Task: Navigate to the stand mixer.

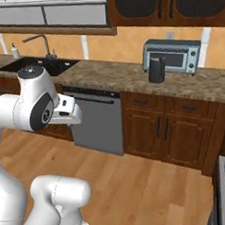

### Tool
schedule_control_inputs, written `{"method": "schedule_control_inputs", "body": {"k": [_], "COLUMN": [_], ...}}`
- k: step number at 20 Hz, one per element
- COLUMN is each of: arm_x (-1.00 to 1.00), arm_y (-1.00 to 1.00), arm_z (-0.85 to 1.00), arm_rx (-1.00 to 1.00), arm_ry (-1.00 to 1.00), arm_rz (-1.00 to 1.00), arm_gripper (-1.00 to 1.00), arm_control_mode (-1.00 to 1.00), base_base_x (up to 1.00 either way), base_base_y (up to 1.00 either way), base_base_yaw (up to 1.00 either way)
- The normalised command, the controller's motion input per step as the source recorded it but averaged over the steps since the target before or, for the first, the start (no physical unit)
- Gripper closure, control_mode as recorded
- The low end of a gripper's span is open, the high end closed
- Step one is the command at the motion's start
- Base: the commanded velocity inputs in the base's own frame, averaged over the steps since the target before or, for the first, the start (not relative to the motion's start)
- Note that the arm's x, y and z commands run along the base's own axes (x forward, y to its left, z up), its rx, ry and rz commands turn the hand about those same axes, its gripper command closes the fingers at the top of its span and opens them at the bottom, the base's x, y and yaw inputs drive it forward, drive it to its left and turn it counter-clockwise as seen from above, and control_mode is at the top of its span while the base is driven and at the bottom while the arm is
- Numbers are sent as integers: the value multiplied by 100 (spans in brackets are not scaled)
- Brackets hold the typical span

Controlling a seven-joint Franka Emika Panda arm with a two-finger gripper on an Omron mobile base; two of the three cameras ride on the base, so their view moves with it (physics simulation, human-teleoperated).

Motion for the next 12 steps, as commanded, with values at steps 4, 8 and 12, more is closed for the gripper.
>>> {"method": "schedule_control_inputs", "body": {"k": [4,8,12], "arm_x": [0,0,0], "arm_y": [0,0,0], "arm_z": [0,0,0], "arm_rx": [0,0,0], "arm_ry": [0,0,0], "arm_rz": [0,0,0], "arm_gripper": [-100,-100,-100], "arm_control_mode": [100,100,100], "base_base_x": [14,18,18], "base_base_y": [3,3,2], "base_base_yaw": [81,83,88]}}
